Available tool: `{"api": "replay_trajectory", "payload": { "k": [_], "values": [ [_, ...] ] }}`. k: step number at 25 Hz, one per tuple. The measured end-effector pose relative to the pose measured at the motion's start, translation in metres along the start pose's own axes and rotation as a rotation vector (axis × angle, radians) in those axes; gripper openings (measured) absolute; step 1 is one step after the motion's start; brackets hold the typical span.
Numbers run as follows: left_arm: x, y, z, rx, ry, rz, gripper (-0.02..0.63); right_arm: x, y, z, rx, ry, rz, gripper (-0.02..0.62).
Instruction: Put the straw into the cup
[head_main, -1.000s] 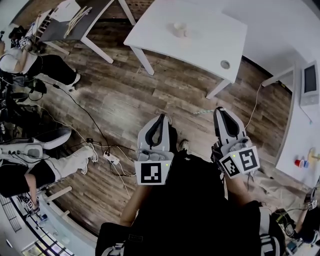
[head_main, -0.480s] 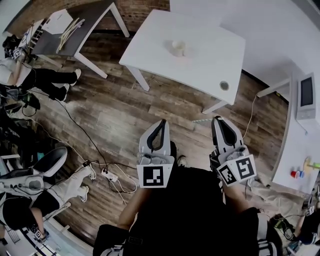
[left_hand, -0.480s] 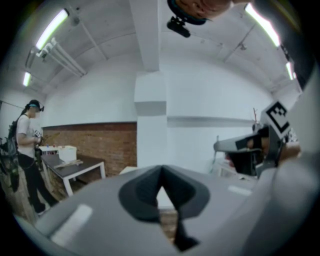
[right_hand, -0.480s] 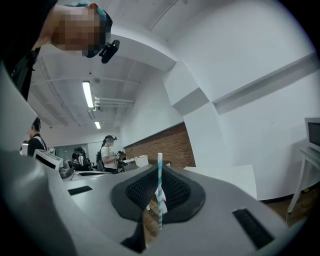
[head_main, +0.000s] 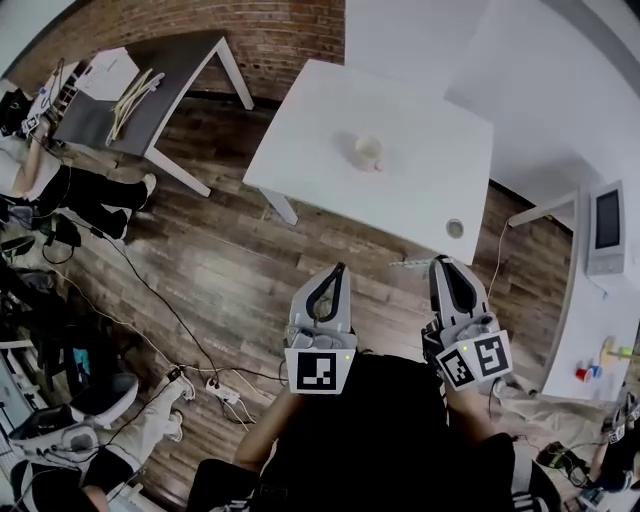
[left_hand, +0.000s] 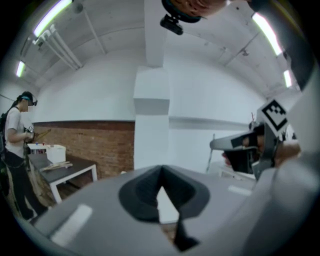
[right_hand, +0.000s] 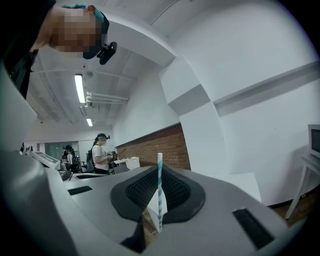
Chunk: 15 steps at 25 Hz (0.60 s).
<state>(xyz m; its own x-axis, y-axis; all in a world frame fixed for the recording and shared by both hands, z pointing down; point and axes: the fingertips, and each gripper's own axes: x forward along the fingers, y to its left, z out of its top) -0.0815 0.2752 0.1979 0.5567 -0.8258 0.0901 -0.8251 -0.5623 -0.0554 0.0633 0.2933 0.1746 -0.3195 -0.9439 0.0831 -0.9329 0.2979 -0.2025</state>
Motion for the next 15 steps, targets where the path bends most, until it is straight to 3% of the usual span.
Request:
{"api": "replay_trajectory", "payload": {
  "k": [4, 7, 9, 11, 13, 15],
  "values": [
    [0.021, 0.024, -0.005, -0.008, 0.006, -0.023, 0.003, 0.031, -0.004, 0.002, -0.002, -0.006, -0.028, 0.023],
    [0.038, 0.038, -0.003, -0.062, 0.013, -0.042, 0.003, 0.052, -0.009, 0.007, -0.001, 0.006, -0.056, 0.023],
    [0.053, 0.048, 0.002, -0.026, 0.016, -0.058, 0.003, 0.071, -0.012, 0.014, 0.002, 0.012, -0.062, 0.023],
    [0.06, 0.053, 0.006, -0.023, -0.008, -0.053, 0.003, 0.08, -0.014, 0.013, 0.003, 0.019, -0.058, 0.023],
    [0.059, 0.051, 0.0, -0.087, -0.013, -0.032, 0.003, 0.081, -0.015, 0.006, 0.007, 0.023, -0.051, 0.023],
    [0.062, 0.051, -0.006, -0.06, 0.002, -0.036, 0.003, 0.088, -0.019, 0.0, 0.013, 0.024, -0.041, 0.023]
  ]
}}
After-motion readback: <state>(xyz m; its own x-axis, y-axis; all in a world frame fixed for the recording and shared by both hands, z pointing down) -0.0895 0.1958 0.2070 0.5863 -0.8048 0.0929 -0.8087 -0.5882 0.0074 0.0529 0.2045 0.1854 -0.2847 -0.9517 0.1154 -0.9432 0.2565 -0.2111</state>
